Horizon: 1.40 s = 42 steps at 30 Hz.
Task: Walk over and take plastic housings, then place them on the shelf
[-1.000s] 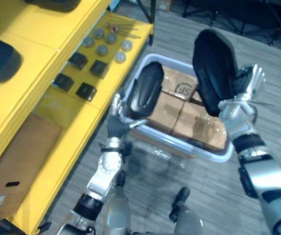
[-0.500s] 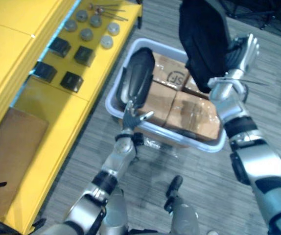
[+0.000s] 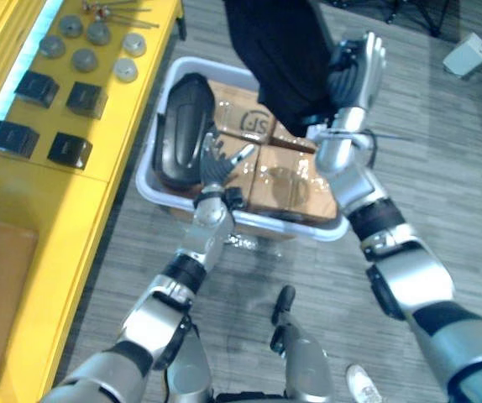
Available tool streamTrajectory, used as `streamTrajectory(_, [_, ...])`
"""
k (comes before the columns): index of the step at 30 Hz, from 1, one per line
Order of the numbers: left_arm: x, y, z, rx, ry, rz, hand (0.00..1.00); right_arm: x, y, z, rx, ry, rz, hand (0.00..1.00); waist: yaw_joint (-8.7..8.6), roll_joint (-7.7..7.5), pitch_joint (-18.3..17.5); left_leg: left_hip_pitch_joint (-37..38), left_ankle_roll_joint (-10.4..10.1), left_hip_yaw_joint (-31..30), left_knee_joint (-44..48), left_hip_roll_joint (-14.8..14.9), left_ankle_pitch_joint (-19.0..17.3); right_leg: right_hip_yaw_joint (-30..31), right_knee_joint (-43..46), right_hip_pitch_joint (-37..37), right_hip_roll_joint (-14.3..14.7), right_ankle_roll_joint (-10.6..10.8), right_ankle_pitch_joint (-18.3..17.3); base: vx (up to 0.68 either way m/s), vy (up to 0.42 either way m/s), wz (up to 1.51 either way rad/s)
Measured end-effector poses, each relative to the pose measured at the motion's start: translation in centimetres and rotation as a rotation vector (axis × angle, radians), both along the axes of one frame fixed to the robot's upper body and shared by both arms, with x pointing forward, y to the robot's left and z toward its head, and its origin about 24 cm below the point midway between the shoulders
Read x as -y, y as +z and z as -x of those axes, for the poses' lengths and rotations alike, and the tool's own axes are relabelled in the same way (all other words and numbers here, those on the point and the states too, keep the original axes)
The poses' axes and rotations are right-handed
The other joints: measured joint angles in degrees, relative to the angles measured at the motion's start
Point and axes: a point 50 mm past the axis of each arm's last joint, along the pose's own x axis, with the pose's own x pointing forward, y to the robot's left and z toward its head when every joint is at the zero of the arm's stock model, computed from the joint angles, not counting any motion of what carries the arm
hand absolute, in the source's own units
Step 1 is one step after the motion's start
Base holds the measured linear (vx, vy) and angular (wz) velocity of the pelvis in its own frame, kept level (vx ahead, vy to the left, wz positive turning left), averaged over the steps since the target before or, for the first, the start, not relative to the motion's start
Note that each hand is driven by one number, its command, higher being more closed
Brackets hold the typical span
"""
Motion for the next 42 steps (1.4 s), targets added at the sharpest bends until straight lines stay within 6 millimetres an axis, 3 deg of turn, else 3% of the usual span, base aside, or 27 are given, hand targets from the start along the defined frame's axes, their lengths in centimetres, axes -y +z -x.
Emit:
streamTrajectory(3, [-0.1, 0.1, -0.3, 0.001, 0.007, 0.025, 0.00, -0.9, 0.0, 0.5, 0.036, 0.050, 0.017, 1.00, -0.69, 0.00, 0.0, 0.5, 0.0, 0.2, -0.7, 0.0, 0.0, 0.0, 0.0, 0.1, 0.0, 0.0, 0.1, 0.00, 0.004, -0.02])
streamTrajectory(9, [0.4, 0.0, -0.2, 0.013, -0.009, 0.039, 0.00, -2.3, -1.9, 0.8, -0.007, 0.113, 0.018, 1.00, -1.20, 0.00, 0.0, 2.4, -0.1, 1.0, -2.2, -0.2, 0.3, 0.3, -2.0, 1.8, 0.1, 0.2, 1.1, 0.00, 0.008, -0.02])
streamTrajectory(16, [1.0, 0.0, 0.0, 0.050, -0.053, 0.102, 0.00, -4.6, -1.4, 2.2, 0.024, 0.239, 0.004, 1.00, -1.82, -0.01, 0.0, 2.4, -0.3, 1.3, -2.7, -0.2, 0.4, 0.4, -3.3, 1.8, 0.4, 0.1, 1.6, 0.01, 0.007, -0.02])
streamTrajectory(22, [1.3, 0.6, 0.1, 0.095, -0.060, 0.137, 0.00, -6.0, -3.2, 2.5, -0.045, 0.311, -0.026, 1.00, -2.01, -0.01, 0.0, 2.5, -0.3, 1.4, -2.7, -0.3, 0.5, 0.4, -3.5, 1.9, 0.4, 0.1, 1.6, 0.01, 0.002, 0.00])
streamTrajectory(32, [0.3, 0.5, 0.3, 0.116, 0.075, 0.204, 0.00, -7.8, -4.1, 4.3, -0.083, 0.462, -0.114, 1.00, -2.60, -0.40, -0.2, 3.5, -0.3, 1.5, -3.0, -0.2, 0.4, 0.5, -4.3, 3.2, 0.6, 0.1, 1.9, 0.00, 0.000, 0.00])
streamTrajectory(33, [0.1, 0.5, 0.3, 0.116, 0.087, 0.211, 1.00, -7.8, -4.4, 4.4, -0.094, 0.465, -0.130, 1.00, -2.60, -0.40, -0.3, 3.5, -0.3, 1.6, -3.0, -0.2, 0.4, 0.5, -4.7, 3.3, 0.6, 0.1, 2.2, 0.00, 0.000, 0.00])
streamTrajectory(42, [-0.6, 0.5, 0.6, 0.159, 0.129, 0.263, 1.00, -7.6, -5.7, 4.9, -0.131, 0.481, -0.182, 1.00, -2.60, -1.00, -0.6, 4.6, -0.4, 2.9, -3.8, -0.2, 0.5, 1.3, -5.7, 3.8, 0.8, 0.1, 2.7, 0.00, 0.003, -0.04])
